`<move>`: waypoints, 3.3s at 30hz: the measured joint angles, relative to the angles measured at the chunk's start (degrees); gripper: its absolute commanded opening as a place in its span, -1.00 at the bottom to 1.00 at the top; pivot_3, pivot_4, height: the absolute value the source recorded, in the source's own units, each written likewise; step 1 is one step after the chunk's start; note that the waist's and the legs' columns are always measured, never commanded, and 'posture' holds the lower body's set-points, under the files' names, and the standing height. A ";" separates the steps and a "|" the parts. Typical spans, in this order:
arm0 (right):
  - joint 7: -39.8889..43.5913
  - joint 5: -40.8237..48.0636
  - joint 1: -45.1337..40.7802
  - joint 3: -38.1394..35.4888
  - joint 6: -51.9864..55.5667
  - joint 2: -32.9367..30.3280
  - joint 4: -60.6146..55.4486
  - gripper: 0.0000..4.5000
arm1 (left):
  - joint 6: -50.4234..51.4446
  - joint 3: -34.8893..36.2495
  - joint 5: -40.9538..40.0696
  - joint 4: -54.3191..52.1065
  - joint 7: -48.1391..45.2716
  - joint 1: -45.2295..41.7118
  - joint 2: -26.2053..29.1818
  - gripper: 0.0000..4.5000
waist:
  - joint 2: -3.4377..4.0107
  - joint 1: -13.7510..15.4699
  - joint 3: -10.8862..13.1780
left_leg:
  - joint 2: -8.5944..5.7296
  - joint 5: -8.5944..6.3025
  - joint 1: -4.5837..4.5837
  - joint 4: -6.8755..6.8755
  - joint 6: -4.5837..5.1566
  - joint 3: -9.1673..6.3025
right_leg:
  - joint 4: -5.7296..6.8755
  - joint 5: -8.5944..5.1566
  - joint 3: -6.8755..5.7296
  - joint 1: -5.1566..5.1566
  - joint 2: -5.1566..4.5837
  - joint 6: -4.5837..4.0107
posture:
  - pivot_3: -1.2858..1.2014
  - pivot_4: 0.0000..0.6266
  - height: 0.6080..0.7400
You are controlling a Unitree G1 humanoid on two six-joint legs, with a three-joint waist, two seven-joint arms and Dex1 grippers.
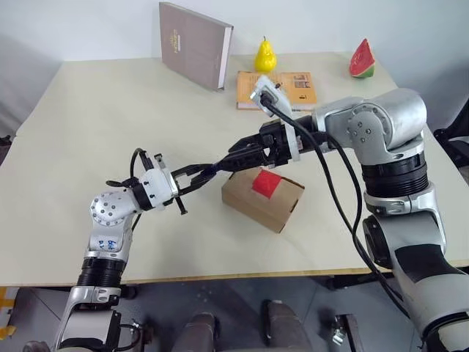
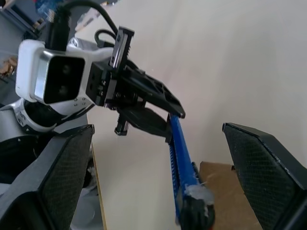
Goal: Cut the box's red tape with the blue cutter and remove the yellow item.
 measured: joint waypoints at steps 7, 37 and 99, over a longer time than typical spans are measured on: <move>-1.09 1.17 -1.79 0.39 1.22 0.30 2.96 0.59 | -0.95 -0.17 0.02 0.03 0.48 0.01 0.14 -0.81 | 0.00 -0.02 0.00 | 0.00 0.00 -0.02 0.00 0.00 -0.02 | -0.01 0.00 -0.02 -0.01 0.00 0.00 | 0.03 -0.52 1.00; -4.93 2.96 -0.07 -2.64 -1.80 -4.27 -0.77 -0.93 | 28.09 7.71 -6.97 -11.75 3.25 8.21 14.37 0.98 | 0.00 -0.19 0.00 | 0.03 -0.03 -0.07 -0.12 0.01 -0.05 | -0.06 0.00 0.03 -0.07 0.00 0.00 | 0.03 -0.52 1.00; -22.19 5.37 25.39 -13.12 -5.62 -13.98 -22.17 -0.93 | 68.37 -16.40 -6.86 -0.44 -3.02 -21.90 -0.34 -1.00 | -0.02 1.44 0.03 | -0.09 -0.09 -0.10 0.11 0.15 0.05 | -0.06 0.03 -0.01 0.00 0.01 0.06 | 0.03 -0.52 1.00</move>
